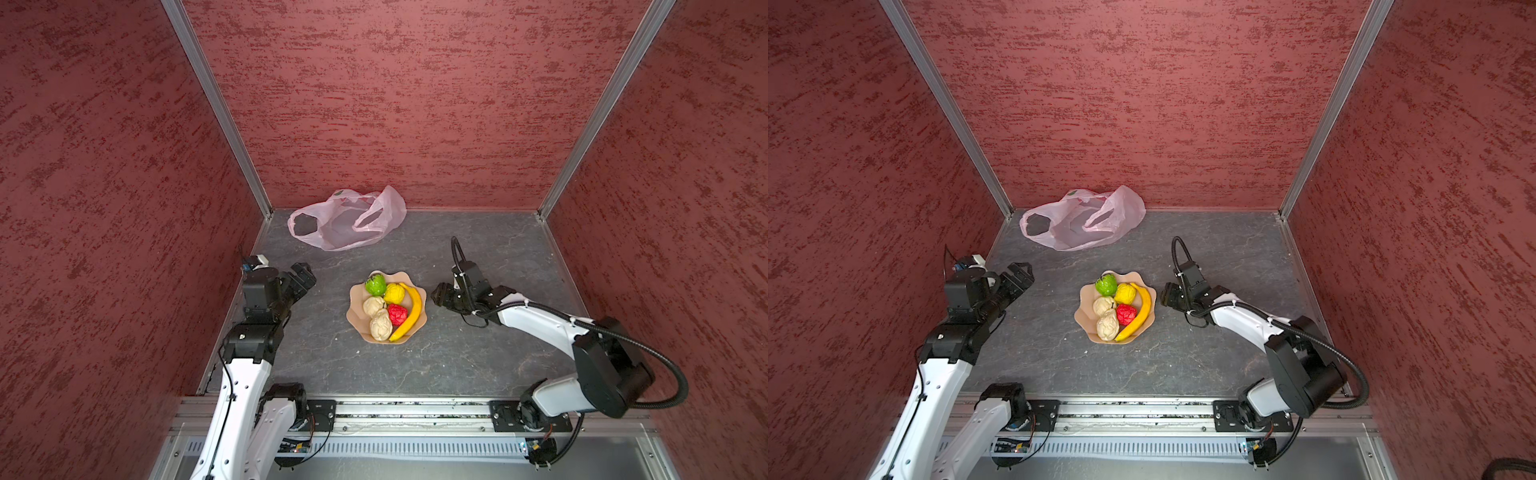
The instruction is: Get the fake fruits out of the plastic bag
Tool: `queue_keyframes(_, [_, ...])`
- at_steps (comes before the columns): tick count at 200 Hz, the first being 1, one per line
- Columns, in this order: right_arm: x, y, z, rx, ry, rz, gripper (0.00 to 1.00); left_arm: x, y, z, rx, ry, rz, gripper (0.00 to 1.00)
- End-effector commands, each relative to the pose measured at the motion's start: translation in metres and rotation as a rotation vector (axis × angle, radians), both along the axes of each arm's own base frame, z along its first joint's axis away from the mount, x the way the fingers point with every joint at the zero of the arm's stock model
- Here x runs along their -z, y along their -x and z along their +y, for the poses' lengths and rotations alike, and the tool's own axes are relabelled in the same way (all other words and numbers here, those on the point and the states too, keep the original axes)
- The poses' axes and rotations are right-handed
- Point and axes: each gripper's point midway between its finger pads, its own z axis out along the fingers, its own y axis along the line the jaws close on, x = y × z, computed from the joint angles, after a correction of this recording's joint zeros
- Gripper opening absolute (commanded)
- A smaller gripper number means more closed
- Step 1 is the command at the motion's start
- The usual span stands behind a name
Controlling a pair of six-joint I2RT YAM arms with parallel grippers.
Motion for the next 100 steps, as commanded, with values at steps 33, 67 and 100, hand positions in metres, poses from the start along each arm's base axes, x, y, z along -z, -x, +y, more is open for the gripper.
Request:
queue_keyframes(33, [-0.036,-0.006,-0.058,0.152,0.087,-0.184,0.79,0.008,-0.018,0.031,-0.115,-0.138,0.087,1.00])
queue_keyframes(67, [-0.081,-0.007,-0.093,0.254,0.130,-0.414,0.85,0.015,-0.032,0.045,-0.135,-0.295,0.052,1.00])
queue_keyframes(100, [-0.111,0.004,-0.126,0.369,0.152,-0.618,0.99,0.028,-0.051,0.038,-0.022,-0.508,-0.074,1.00])
